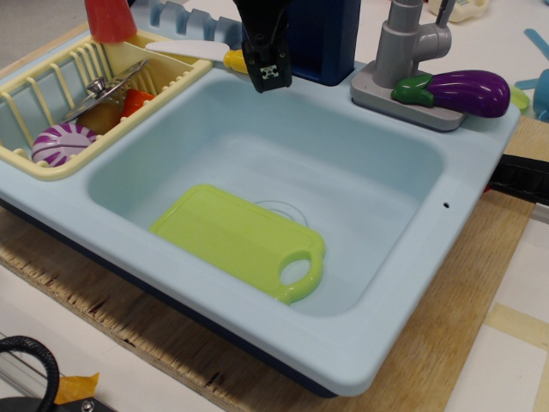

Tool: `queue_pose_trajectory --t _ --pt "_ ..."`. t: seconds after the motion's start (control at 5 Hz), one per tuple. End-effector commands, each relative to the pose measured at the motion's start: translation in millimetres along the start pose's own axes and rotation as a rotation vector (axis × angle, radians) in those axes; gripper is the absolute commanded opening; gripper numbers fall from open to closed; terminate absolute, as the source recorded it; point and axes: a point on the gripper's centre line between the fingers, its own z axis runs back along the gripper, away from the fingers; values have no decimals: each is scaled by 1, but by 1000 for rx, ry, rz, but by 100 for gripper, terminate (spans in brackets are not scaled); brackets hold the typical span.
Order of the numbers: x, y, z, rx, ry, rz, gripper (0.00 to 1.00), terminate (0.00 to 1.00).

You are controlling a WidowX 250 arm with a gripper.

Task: Put knife on cutting board

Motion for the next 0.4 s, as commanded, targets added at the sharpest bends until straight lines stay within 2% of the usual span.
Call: queue_pose_trajectory --t 0.0,0.2 --pt "-1 25 4 1 -10 -47 100 0" --pt "-1 30 -5 -21 -11 -57 100 0"
